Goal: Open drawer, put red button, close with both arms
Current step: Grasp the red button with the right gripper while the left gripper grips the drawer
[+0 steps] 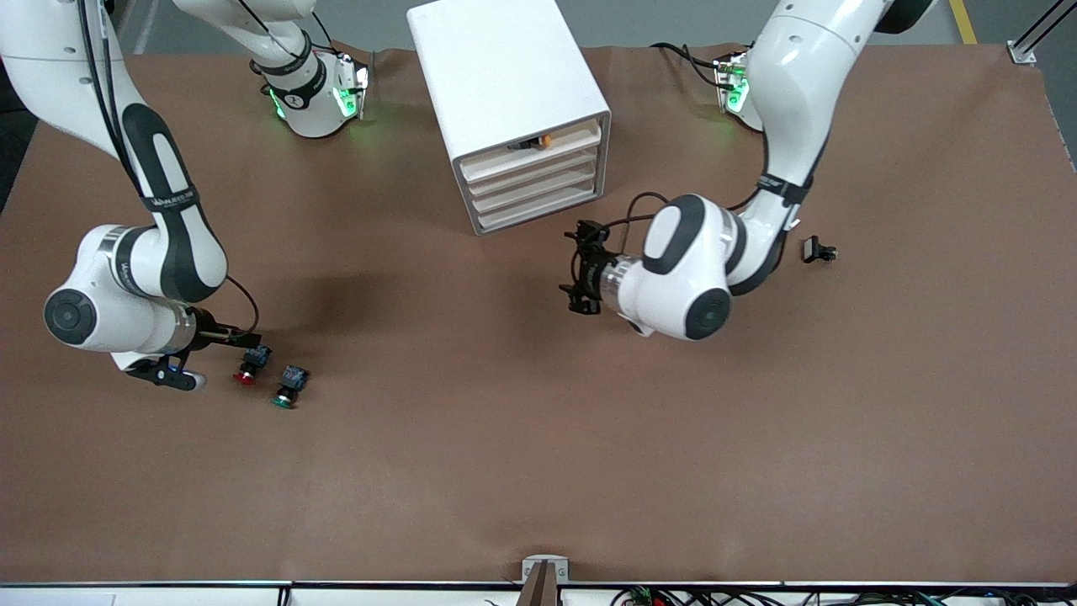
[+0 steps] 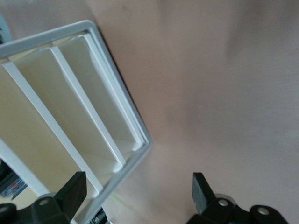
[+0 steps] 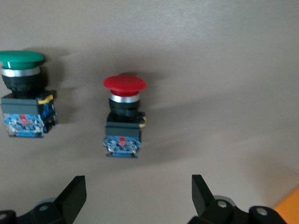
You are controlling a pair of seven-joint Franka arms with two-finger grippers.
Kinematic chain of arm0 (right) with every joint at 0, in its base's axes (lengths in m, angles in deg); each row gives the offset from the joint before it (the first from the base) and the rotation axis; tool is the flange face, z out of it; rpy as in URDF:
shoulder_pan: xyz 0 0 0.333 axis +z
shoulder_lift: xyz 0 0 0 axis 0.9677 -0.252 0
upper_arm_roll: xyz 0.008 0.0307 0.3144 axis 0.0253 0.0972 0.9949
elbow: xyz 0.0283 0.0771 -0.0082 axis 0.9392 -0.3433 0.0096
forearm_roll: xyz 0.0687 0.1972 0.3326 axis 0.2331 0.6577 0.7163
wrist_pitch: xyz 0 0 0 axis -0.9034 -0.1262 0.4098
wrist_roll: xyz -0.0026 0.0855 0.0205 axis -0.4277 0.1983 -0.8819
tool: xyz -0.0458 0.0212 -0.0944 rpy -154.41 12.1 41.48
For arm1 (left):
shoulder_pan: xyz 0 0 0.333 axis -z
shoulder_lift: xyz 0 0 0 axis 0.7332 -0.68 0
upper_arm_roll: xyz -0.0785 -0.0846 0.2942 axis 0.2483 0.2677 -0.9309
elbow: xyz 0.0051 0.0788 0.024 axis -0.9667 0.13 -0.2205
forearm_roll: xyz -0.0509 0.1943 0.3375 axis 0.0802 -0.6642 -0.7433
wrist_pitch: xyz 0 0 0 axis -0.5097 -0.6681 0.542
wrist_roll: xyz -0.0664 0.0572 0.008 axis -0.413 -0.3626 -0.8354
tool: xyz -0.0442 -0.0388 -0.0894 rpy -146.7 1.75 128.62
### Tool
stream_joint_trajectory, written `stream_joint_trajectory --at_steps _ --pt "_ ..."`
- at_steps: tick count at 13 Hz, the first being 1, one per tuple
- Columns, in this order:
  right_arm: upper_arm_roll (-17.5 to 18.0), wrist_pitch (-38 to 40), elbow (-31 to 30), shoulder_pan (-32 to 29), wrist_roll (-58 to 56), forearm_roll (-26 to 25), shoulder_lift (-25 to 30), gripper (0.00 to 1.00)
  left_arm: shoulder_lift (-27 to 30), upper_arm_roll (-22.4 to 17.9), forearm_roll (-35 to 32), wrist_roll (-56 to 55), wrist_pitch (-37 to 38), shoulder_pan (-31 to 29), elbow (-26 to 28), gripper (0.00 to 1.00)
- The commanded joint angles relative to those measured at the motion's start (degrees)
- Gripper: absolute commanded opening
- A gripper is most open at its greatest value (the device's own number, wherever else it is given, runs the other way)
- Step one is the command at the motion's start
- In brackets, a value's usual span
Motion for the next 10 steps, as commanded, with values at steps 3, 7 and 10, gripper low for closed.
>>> stream_joint_trajectory --at_steps 3,7,10 --pt "0.4 -3.9 2.8 0.0 0.7 2.4 -4.0 1.0 -2.9 0.0 2.1 -1.1 4.3 4.5 -0.8 1.0" --pt "0.4 -6.8 3.3 -0.5 0.7 2.6 -5.7 1.0 -3.0 0.3 3.0 -0.1 14.7 4.4 -1.1 1.0" --pt "0.4 -6.7 3.2 -0.6 0.7 2.6 -6.3 1.0 -4.4 1.3 3.5 -0.1 15.6 4.4 -0.9 1.0"
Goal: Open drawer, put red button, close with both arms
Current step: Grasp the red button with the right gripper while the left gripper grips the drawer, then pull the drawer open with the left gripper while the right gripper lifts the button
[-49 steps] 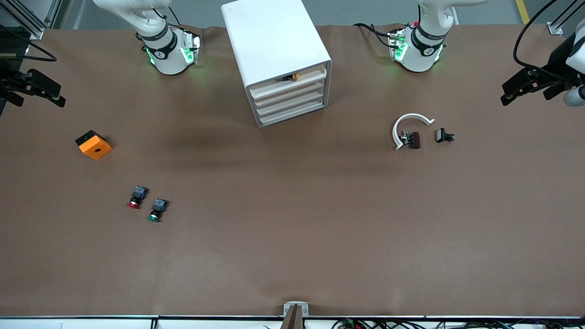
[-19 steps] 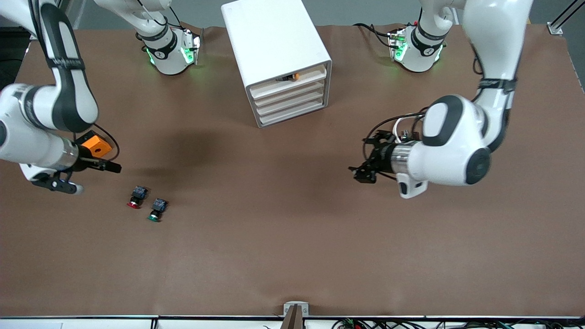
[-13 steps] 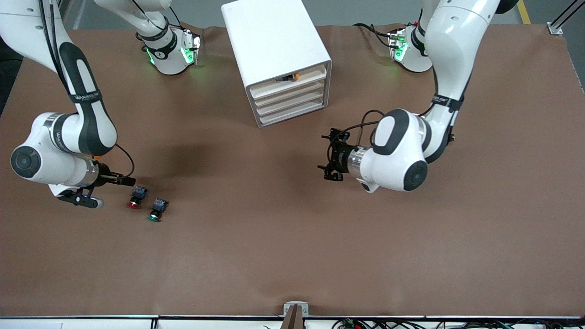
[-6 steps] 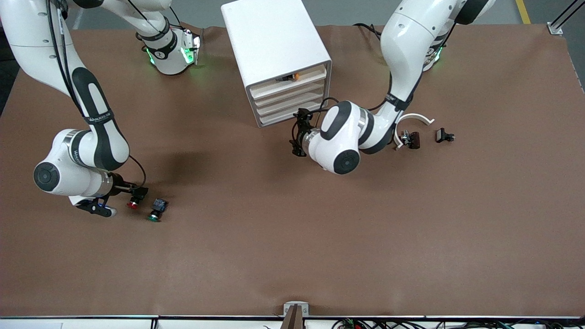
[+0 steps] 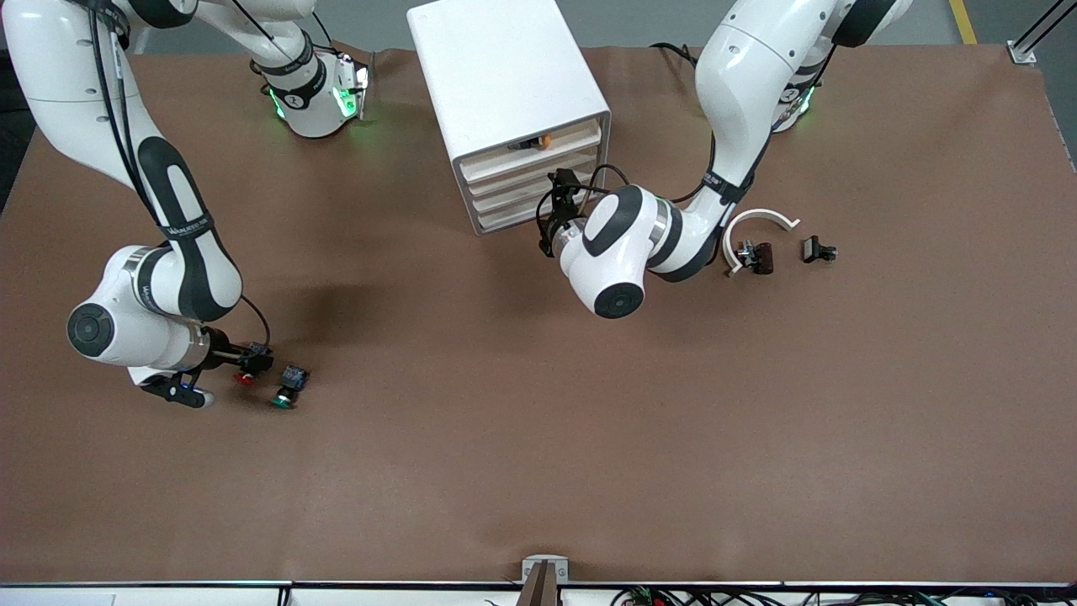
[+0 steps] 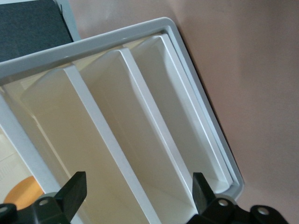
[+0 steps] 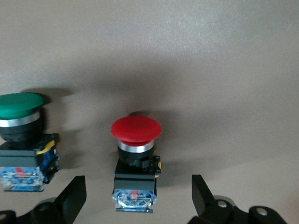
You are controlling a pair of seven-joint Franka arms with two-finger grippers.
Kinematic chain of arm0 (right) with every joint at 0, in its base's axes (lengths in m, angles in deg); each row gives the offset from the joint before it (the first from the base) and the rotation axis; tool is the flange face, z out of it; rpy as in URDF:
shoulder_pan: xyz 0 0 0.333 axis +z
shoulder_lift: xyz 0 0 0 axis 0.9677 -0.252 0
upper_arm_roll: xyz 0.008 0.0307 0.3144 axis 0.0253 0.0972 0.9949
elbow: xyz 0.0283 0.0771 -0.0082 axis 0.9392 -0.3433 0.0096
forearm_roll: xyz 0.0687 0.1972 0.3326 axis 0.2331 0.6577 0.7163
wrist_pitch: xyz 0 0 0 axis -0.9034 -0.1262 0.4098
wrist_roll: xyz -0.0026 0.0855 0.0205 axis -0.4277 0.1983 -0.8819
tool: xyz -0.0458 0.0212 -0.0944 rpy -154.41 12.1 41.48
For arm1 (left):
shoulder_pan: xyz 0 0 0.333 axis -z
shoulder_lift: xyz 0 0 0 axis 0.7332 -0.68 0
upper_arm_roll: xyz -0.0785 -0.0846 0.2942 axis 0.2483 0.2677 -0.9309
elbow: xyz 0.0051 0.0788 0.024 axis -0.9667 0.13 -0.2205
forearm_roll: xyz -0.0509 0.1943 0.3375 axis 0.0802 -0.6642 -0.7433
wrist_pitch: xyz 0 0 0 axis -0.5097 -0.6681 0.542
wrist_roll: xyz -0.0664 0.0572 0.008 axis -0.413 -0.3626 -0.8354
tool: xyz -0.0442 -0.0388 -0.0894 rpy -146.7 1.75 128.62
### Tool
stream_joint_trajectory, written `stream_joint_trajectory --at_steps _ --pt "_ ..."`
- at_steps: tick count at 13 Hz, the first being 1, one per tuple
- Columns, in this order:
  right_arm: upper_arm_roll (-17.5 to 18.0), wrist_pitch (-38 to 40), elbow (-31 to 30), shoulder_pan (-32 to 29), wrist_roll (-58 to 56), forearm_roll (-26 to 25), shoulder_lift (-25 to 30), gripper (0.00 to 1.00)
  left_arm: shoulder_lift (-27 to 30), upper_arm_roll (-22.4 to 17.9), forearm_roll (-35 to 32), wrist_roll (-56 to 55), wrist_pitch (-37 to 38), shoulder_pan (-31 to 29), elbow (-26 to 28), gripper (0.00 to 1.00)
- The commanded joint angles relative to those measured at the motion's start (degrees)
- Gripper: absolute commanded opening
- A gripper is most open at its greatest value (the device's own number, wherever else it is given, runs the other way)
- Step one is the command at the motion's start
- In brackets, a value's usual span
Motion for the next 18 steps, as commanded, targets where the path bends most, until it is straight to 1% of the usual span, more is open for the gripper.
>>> stream_joint_trajectory --at_steps 1,4,5,6,7,8,9,10,12,13,14,17,18 --pt "0.4 -0.2 0.9 -0.3 0.5 0.7 -1.7 1.0 -2.0 1.4 1.9 0.9 2.1 -0.5 -0.5 1.0" --pt "0.4 -0.1 0.9 -0.2 0.5 0.7 -2.0 1.0 -3.0 1.4 3.3 1.6 2.5 -1.0 -0.5 1.0" --pt "0.4 -0.1 1.0 -0.2 0.5 0.7 -2.0 0.86 -3.8 1.4 4.1 1.6 2.5 -1.1 -0.5 1.0" --pt "0.4 -0.1 1.0 -0.3 0.5 0.7 -2.0 0.67 -4.1 1.3 5.5 1.6 2.9 -1.1 -0.5 1.0" --pt "0.4 -0.1 1.0 -0.2 0.5 0.7 -2.0 0.52 -4.5 1.3 6.0 1.6 3.3 -1.1 -0.5 1.0" --pt "0.4 -0.1 1.1 -0.2 0.4 0.7 -2.0 0.43 -4.6 1.3 6.1 1.6 3.7 -1.0 -0.5 1.0" --pt "0.4 -0.2 1.3 -0.1 0.4 0.7 -1.9 0.42 -4.6 1.4 6.2 1.6 3.8 -0.9 -0.5 1.0" --pt "0.4 -0.2 1.4 -0.1 0.4 0.7 -1.8 0.39 -4.7 1.4 6.9 1.6 4.0 -0.8 -0.5 1.0" --pt "0.4 -0.2 1.4 -0.1 -0.2 0.6 -1.8 0.28 -5.2 1.4 8.1 1.6 5.9 -0.8 -0.5 0.94" --pt "0.4 -0.2 1.5 -0.1 -0.4 0.6 -1.8 0.27 -5.3 1.4 8.1 1.6 6.4 -0.8 -0.5 0.88" --pt "0.4 -0.1 1.5 -0.1 -0.6 0.5 -1.8 0.26 -6.0 1.4 8.7 1.7 7.3 -0.9 -0.7 0.8" --pt "0.4 0.4 1.6 0.0 -0.6 0.3 -1.3 0.26 -6.2 1.3 9.6 4.9 7.6 -0.9 -0.6 0.46" --pt "0.3 0.6 1.8 0.1 -0.6 0.2 -1.2 0.26 -6.6 1.3 9.6 5.1 7.6 -0.9 -0.6 0.33"
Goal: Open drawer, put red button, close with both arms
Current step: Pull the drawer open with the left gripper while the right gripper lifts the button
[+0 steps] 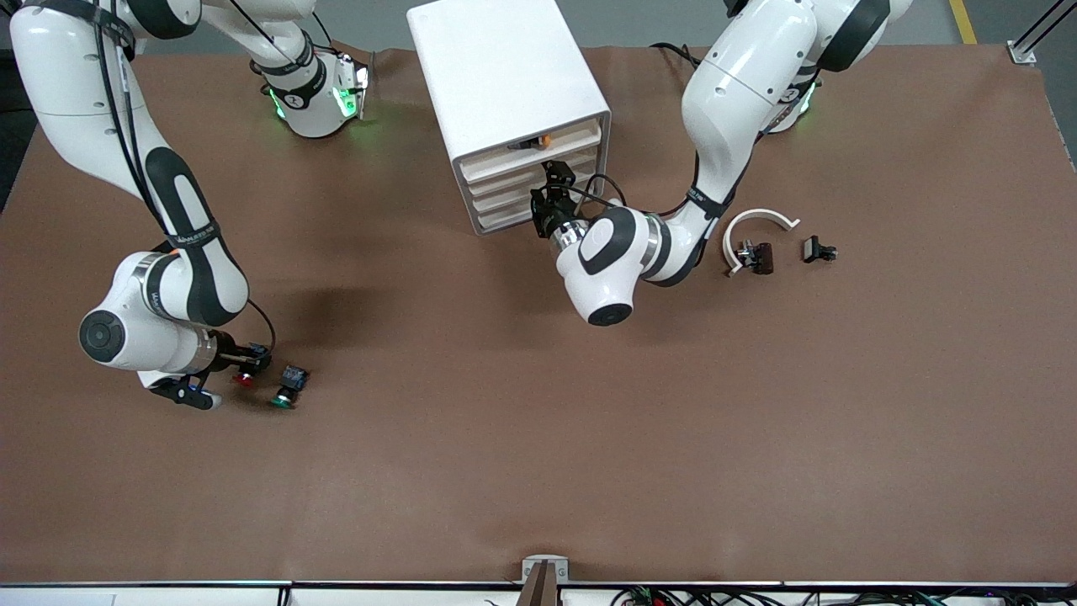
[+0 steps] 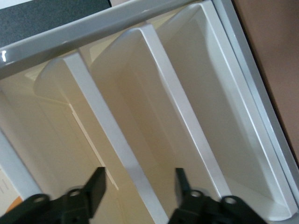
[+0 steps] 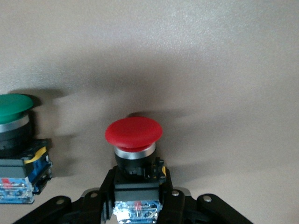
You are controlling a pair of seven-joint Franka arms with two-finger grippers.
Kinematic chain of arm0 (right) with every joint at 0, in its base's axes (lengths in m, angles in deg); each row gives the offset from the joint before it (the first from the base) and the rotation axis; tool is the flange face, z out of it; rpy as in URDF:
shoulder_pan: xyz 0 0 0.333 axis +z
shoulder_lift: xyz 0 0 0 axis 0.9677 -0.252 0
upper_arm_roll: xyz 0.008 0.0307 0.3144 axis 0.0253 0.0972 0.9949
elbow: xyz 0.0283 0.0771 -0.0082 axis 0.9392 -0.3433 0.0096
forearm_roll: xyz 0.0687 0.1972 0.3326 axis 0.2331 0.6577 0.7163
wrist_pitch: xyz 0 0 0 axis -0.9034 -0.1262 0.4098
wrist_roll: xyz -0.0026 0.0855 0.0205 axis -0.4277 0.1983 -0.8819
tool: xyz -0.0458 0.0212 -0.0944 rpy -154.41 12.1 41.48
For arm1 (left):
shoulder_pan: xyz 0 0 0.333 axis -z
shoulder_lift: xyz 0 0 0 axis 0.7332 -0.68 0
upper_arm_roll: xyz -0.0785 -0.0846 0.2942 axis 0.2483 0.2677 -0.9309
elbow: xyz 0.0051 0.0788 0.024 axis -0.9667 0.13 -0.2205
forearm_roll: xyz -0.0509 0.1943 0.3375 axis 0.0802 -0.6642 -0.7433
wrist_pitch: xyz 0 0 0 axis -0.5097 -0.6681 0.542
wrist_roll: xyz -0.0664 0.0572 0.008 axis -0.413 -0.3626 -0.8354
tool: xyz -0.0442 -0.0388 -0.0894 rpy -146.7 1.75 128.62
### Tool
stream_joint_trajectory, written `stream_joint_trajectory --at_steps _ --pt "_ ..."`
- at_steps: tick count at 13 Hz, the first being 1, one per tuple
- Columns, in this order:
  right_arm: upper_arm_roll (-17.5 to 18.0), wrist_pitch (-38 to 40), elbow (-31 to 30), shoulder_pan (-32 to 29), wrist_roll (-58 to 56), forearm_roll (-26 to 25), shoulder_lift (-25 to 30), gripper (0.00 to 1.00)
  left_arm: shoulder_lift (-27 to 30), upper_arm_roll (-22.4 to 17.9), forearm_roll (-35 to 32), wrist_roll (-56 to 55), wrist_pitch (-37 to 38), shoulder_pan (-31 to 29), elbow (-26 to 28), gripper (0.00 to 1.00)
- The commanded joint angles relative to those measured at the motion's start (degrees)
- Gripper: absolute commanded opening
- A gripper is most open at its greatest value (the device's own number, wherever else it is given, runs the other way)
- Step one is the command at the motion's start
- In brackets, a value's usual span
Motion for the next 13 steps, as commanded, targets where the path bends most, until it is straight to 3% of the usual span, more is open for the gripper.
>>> stream_joint_trajectory --at_steps 1,2,8,13 --pt "0.1 0.8 0.9 0.0 -0.6 0.2 0.5 0.26 -1.1 0.4 1.1 1.3 1.1 -0.4 -0.7 0.24" --pt "0.2 0.8 0.9 0.0 -0.6 0.2 0.5 0.26 -1.2 0.4 1.1 1.3 1.0 -0.4 -0.7 0.2" --pt "0.2 3.6 1.0 0.1 -0.7 0.0 1.9 0.27 -2.1 0.3 0.7 1.2 1.0 -1.2 -1.0 0.16" --pt "0.2 18.3 2.9 1.4 -0.5 -0.8 10.5 0.26 -2.2 -0.2 0.4 1.4 0.9 -4.6 -2.5 0.19"
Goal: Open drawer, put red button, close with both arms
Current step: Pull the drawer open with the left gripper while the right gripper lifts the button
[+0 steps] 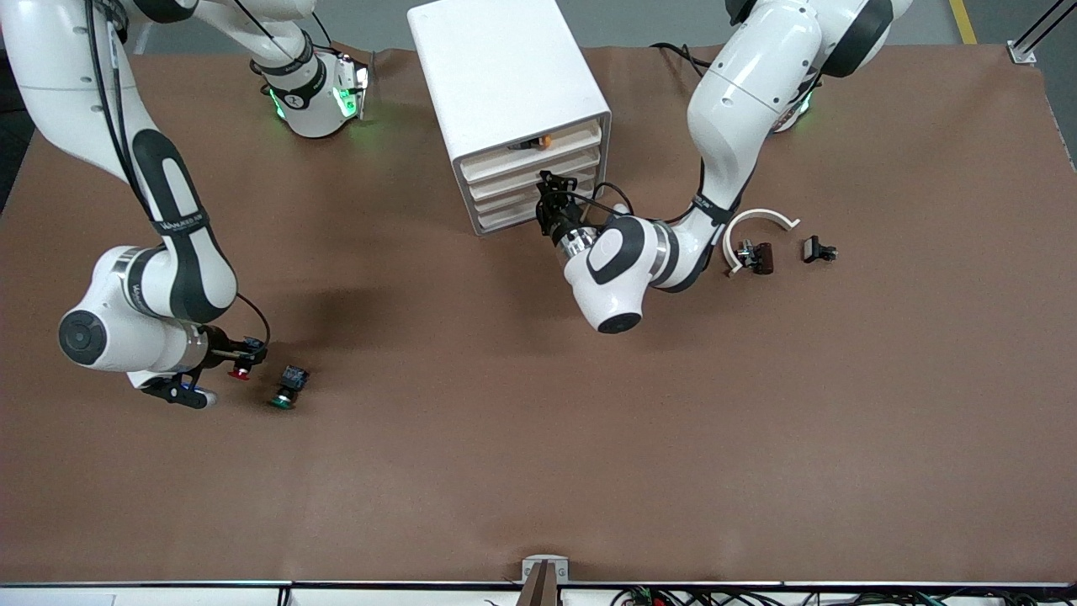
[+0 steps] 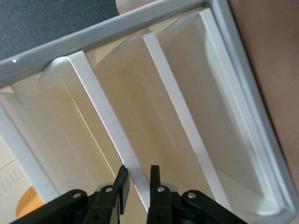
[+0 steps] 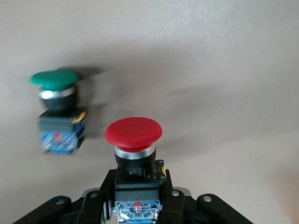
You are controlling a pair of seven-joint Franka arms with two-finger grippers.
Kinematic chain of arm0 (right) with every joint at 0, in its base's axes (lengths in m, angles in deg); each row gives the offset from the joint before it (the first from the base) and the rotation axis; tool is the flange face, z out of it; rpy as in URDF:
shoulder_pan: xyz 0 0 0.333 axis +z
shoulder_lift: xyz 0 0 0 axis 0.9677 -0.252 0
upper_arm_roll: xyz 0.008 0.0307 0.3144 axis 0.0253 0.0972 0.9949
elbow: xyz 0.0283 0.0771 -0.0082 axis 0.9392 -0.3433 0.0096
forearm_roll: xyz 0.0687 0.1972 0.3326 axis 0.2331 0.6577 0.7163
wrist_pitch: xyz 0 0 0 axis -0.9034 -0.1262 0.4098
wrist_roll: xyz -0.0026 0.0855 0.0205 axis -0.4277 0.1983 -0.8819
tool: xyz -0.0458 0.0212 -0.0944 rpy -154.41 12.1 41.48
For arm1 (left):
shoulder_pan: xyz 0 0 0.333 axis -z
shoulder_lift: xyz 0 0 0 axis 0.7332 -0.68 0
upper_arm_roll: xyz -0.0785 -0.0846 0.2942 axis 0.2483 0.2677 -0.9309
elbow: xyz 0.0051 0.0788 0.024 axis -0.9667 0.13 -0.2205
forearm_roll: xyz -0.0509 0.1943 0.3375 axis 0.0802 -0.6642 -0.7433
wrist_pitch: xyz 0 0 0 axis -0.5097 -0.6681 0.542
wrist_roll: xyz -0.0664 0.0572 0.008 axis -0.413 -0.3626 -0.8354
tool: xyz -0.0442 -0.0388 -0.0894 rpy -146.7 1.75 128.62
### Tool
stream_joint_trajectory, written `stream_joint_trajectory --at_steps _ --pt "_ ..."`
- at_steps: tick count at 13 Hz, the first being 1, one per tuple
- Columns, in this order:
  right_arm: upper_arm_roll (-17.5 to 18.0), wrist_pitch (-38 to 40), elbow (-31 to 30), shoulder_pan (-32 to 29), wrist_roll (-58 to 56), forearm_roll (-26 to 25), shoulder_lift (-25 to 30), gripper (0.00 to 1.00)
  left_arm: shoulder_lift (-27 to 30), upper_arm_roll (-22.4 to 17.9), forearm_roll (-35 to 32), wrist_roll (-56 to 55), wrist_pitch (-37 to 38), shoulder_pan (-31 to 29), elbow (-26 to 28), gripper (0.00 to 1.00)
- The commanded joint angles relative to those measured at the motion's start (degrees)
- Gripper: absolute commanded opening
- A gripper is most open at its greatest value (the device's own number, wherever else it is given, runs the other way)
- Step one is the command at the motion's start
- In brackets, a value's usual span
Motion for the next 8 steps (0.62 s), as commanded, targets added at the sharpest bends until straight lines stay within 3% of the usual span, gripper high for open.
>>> stream_joint_trajectory --at_steps 1,5,8 --pt "0.1 11.0 3.0 1.0 0.0 -2.1 5.6 0.26 -1.5 -0.1 -0.5 2.5 -0.2 -3.0 -2.3 0.22" --pt "0.2 27.7 16.7 6.7 0.5 -3.6 5.9 0.26 -2.0 -1.0 -0.4 2.4 -0.9 -4.0 -4.3 0.22" --pt "0.2 31.1 25.0 13.2 0.7 -3.5 5.9 0.26 -2.0 -2.1 -0.2 2.7 -1.0 -4.0 -6.3 0.25"
